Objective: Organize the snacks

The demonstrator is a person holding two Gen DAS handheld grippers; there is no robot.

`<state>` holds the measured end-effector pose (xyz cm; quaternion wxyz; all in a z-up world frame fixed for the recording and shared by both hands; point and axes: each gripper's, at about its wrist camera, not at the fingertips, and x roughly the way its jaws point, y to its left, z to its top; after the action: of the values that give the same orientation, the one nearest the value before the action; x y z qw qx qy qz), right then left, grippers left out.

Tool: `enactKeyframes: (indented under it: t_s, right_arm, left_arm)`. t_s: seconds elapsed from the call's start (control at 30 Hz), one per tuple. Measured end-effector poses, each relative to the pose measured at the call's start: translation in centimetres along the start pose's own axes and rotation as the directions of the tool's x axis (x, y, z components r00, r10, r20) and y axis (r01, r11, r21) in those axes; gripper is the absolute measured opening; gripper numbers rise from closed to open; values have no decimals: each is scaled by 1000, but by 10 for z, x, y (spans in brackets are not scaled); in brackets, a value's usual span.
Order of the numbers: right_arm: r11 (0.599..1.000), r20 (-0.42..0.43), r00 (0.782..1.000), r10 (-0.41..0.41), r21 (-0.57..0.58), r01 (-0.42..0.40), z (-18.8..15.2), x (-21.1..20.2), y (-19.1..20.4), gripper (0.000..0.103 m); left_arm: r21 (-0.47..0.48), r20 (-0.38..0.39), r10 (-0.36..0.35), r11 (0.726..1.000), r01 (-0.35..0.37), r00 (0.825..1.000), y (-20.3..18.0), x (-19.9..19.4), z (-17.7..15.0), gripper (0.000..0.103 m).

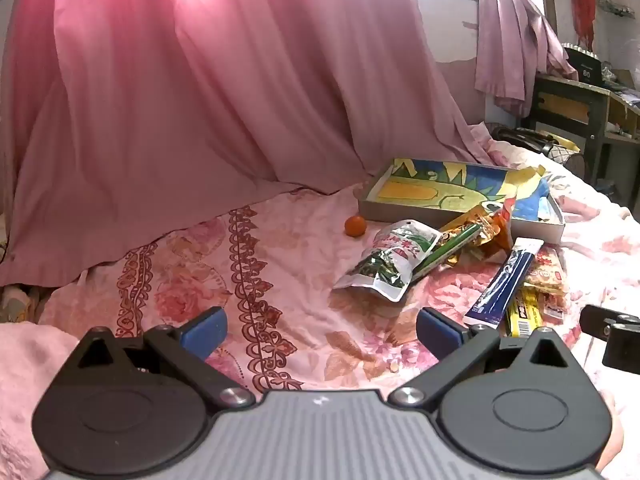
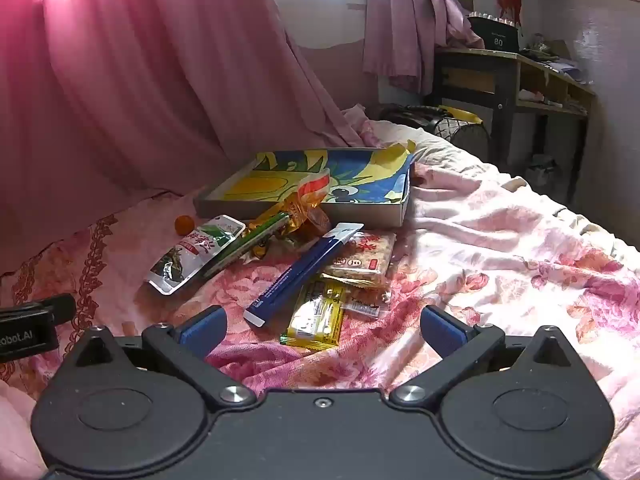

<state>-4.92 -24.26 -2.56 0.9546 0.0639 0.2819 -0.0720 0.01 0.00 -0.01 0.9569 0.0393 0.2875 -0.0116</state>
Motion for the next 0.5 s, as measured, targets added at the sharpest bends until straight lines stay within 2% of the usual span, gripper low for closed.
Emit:
enactKeyframes:
  t_s: [0.5]
  right_arm:
    - [1000,-6,1000,-5,-7,5,0,2,2,102]
  left_arm:
    - [-5,-2,3,1000,-3,1000,2,-4,0,103]
